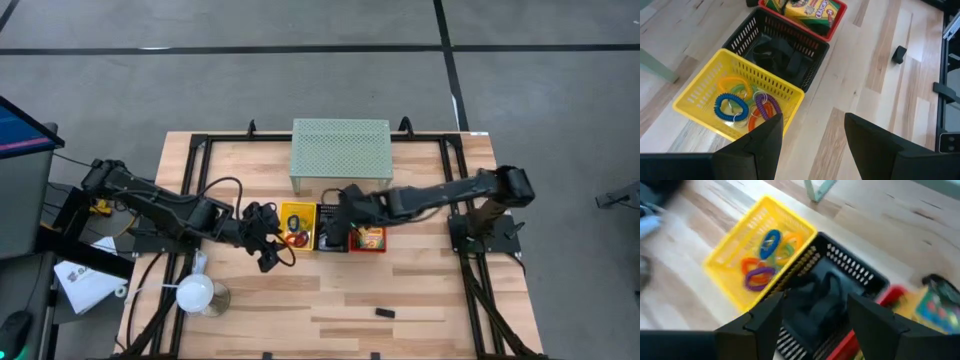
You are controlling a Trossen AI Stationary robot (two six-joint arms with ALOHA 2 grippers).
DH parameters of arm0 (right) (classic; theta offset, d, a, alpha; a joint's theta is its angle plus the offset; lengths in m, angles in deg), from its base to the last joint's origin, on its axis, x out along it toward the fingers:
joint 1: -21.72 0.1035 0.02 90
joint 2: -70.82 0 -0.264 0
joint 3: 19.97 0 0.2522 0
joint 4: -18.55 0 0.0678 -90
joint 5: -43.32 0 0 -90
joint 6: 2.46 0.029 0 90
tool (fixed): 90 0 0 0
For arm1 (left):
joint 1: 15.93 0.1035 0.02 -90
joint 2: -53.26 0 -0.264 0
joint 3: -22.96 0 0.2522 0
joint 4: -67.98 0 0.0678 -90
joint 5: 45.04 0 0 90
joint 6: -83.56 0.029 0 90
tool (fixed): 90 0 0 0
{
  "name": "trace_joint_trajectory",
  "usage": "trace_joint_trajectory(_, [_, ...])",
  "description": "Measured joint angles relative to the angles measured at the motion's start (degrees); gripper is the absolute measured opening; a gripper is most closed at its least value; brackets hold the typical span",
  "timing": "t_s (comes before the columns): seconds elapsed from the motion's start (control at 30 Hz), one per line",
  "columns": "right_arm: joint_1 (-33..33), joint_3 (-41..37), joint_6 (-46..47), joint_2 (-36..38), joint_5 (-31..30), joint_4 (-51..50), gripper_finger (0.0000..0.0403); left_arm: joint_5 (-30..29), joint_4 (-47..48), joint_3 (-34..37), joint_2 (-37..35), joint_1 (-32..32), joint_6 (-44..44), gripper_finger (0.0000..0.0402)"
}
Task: Pick & Place Office Desk Supplies
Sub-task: Put the black rubber band into the black bin
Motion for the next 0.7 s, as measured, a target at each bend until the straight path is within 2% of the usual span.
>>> trace_joint_trajectory(0.1, [4.24, 0.01, 6.04, 3.6, -4.25, -4.27, 0.0212, 0.0, 0.38, 0.0, 0.0, -0.56, 0.0, 0.0207])
trace_joint_trajectory(0.2, [9.02, 0.02, 16.06, 7.04, -7.59, -11.87, 0.0206, -0.93, 0.65, 0.0, 0.0, -1.02, 0.01, 0.0207])
trace_joint_trajectory(0.37, [17.38, 0.04, 34.36, 9.9, -8.5, -24.87, 0.0198, -4.19, 0.95, 0.0, 0.0, -1.19, 0.13, 0.0207])
trace_joint_trajectory(0.53, [23.39, -0.26, 41.76, 8.91, -4.19, -32.34, 0.02, -7.34, 0.03, 1.18, 0.0, -1.01, 2.22, 0.0207])
trace_joint_trajectory(0.7, [25.54, -2.97, 41.84, 8.92, 4.38, -27.43, 0.0217, -6.41, -1.48, 5.25, 0.0, -0.88, 2.16, 0.0207])
